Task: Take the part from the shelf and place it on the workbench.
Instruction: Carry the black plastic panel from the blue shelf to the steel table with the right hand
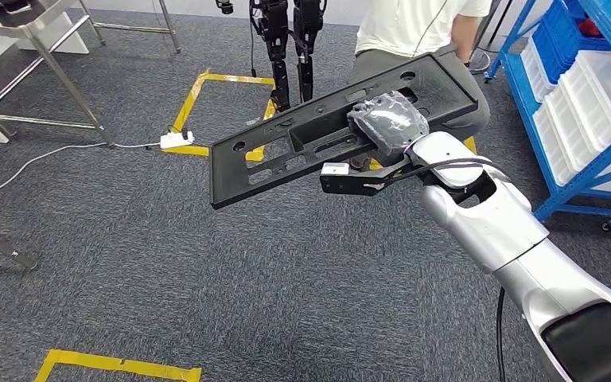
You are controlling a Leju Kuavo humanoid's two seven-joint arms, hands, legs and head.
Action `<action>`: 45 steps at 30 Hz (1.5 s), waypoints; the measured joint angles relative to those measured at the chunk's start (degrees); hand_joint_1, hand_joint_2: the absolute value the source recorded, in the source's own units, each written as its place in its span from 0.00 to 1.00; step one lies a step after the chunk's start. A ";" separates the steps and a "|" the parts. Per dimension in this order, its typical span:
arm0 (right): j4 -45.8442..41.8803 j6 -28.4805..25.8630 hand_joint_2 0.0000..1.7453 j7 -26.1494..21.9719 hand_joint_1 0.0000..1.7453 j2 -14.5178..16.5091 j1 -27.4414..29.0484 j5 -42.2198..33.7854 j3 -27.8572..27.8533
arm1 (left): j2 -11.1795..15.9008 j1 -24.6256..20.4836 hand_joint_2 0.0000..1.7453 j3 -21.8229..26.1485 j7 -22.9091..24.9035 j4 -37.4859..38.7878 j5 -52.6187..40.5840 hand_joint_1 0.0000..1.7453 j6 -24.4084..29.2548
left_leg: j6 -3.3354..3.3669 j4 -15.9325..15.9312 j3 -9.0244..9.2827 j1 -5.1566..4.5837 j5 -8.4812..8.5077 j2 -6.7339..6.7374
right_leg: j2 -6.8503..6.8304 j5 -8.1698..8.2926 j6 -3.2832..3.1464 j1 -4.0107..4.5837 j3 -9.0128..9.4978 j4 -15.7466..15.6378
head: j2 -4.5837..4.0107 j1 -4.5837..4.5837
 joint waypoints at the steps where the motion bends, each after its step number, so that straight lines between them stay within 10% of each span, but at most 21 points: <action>1: 0.10 0.00 1.00 0.00 1.00 -0.05 -0.05 -0.01 -0.06 | -0.01 0.01 1.00 0.01 0.03 0.00 0.00 0.00 0.00 | -0.32 0.24 -0.09 -0.03 -0.13 -0.61 | 0.74 1.59 0.49 -0.31 1.79 -3.91 | 0.00 0.04; 6: 0.63 -0.16 1.00 -0.65 1.00 0.14 -0.33 -0.14 -0.37 | 0.03 0.36 1.00 0.23 -0.08 0.00 0.04 0.00 0.03 | -1.96 0.96 -0.91 0.26 -0.39 -1.94 | 0.77 3.74 -0.55 -0.24 4.37 -9.03 | 0.01 0.00; 10: 0.98 -0.73 1.00 -0.85 1.00 0.80 -0.79 0.24 -1.48 | -0.03 0.46 1.00 0.88 -0.10 0.01 0.21 0.00 0.13 | -2.62 10.14 -5.10 0.34 -5.34 2.99 | -0.74 3.69 -2.00 0.13 4.72 -9.18 | 0.00 -0.36; 13: 1.31 -0.82 1.00 -0.86 1.00 0.99 -0.64 0.99 -1.81 | -0.16 0.43 1.00 1.03 -0.71 0.02 0.07 0.00 -0.03 | -2.51 17.63 -8.99 0.44 -7.52 3.64 | -2.16 3.43 -2.44 0.85 4.89 -9.18 | 0.00 -0.35; 19: 1.29 -0.77 1.00 -0.79 1.00 -0.02 -0.49 1.79 -3.85 | -0.13 0.27 1.00 1.05 -0.83 0.01 -0.71 0.00 -0.46 | -0.66 2.16 -0.94 -1.01 -1.58 7.17 | -4.82 2.79 -2.28 1.71 5.37 -9.21 | 0.00 -0.30; 23: 1.08 -0.63 1.00 -0.52 1.00 -0.37 -0.52 2.26 -4.67 | -0.08 0.15 1.00 1.10 -0.35 0.00 -0.84 0.00 -0.53 | 0.28 1.02 -0.27 -0.84 -0.93 5.19 | -3.80 1.56 -1.58 1.63 4.71 -7.45 | 0.00 -0.28; 28: 0.99 -0.59 1.00 -0.34 1.00 -1.52 0.30 2.51 -4.94 | -0.05 -0.38 1.00 1.11 0.00 0.00 -1.14 0.00 -0.69 | 0.76 0.73 0.03 -0.55 -0.72 2.03 | -0.49 -3.53 -1.33 0.91 -2.88 7.33 | 0.00 -0.22; 32: 0.03 -0.35 1.00 0.36 1.00 -2.77 0.96 3.23 -5.52 | -0.14 -0.31 1.00 1.11 -0.10 0.01 -1.74 0.00 -1.17 | 0.18 1.23 -0.05 -0.44 -0.96 -0.88 | 1.29 2.12 0.84 -0.12 2.18 -4.67 | 0.00 -0.24; 36: -2.05 0.48 1.00 1.02 1.00 -4.73 1.65 3.41 -6.54 | 0.07 0.00 1.00 1.09 -0.49 0.00 -2.52 0.00 -1.37 | -1.08 1.60 -0.78 -0.31 -0.96 -2.79 | 1.30 3.45 -0.08 -0.24 4.22 -8.75 | 0.00 -0.31; 39: -3.59 0.50 1.00 1.21 1.00 -5.63 2.10 3.39 -7.48 | 0.41 0.33 1.00 1.07 -0.47 0.00 -2.85 0.00 -1.49 | -1.79 5.09 -2.47 -0.24 -3.18 0.34 | 0.15 3.59 -1.16 -0.46 4.63 -9.06 | 0.00 -0.56; 42: -4.38 0.50 1.00 1.24 1.00 -6.39 2.44 3.37 -7.85 | 0.48 0.20 1.00 1.06 -0.38 0.01 -2.89 0.00 -1.57 | -2.33 15.79 -7.78 0.06 -7.68 3.46 | -1.15 3.30 -1.84 0.02 4.94 -9.08 | 0.00 -0.76; 45: -4.99 0.54 1.00 1.23 1.00 -6.85 3.06 3.38 -7.91 | 0.49 0.20 1.00 1.05 -0.31 0.01 -2.97 0.00 -1.58 | -2.16 15.20 -7.95 0.14 -5.66 3.89 | -2.51 3.02 -2.13 0.32 5.21 -9.08 | 0.01 -0.75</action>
